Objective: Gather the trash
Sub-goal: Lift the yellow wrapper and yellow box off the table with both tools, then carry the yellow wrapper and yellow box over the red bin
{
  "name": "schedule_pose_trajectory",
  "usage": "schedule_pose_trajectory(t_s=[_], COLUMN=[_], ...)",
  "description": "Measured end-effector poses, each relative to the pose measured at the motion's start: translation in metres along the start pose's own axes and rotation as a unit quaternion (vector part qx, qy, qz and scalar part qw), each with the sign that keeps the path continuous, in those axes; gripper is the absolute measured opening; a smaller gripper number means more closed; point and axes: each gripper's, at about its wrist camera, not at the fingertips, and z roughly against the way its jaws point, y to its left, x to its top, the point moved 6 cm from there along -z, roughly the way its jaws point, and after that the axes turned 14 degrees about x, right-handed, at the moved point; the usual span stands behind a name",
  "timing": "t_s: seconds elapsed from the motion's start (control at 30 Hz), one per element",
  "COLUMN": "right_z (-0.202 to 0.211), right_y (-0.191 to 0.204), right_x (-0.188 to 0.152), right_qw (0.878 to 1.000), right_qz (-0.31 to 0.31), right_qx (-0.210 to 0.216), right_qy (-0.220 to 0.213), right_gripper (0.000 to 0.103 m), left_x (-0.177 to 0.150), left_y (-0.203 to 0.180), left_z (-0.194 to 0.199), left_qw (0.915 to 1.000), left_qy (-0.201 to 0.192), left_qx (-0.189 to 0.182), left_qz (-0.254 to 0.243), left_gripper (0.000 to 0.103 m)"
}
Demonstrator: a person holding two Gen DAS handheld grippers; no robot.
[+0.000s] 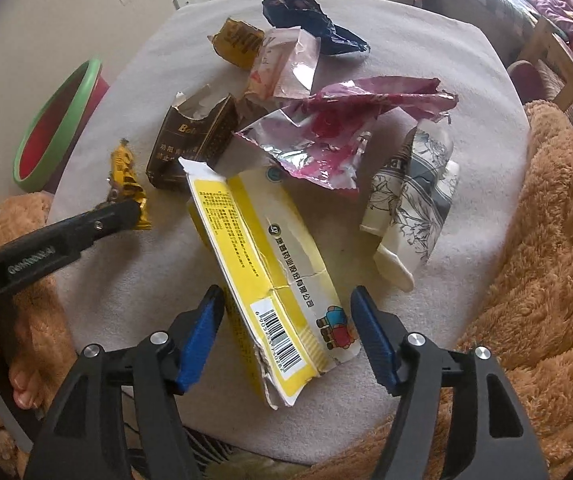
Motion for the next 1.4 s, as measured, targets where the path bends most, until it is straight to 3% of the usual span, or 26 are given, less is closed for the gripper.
schedule_pose_trajectory(t_s=[0.2, 0.4, 0.63, 0.7, 0.77, 0.97, 1.4], right_z=[0.000, -0.007, -0.010, -0.011, -0.012, -0.005, 0.026], right_y=[-0.008, -0.012, -0.015, -0.014, -0.009, -0.002, 0.021], right_x=[0.000, 0.000, 0.002, 0.002, 0.004, 0.007, 0.016], right_qw=[1.000, 1.000, 0.999, 0.999, 1.000, 1.000, 0.997], right_qz=[-0.014, -0.020, -0.029, -0.023, -0.016, -0.007, 0.036], right_qx=[0.008, 0.011, 0.015, 0.014, 0.014, 0.018, 0.031], right_qy=[0.003, 0.016, 0.019, 0.023, 0.021, 0.002, -0.066], right_gripper=[0.069, 0.077, 0.077, 0.075, 0.066, 0.058, 0.055], left_x=[0.004, 0.004, 0.003, 0.003, 0.003, 0.003, 0.004], left_y=[0.012, 0.010, 0.010, 0.009, 0.009, 0.013, 0.018], left_z=[0.012, 0.012, 0.011, 0.011, 0.010, 0.010, 0.019], left_qw=[0.9993, 0.9994, 0.9995, 0.9995, 0.9995, 0.9994, 0.9986], left_qy=[-0.024, -0.028, -0.026, -0.026, -0.025, -0.021, -0.035], left_qx=[-0.002, 0.003, 0.002, 0.001, 0.000, -0.007, -0.015], left_qz=[0.028, 0.021, 0.018, 0.018, 0.018, 0.028, 0.037], left_gripper=[0.033, 0.033, 0.033, 0.033, 0.033, 0.033, 0.033])
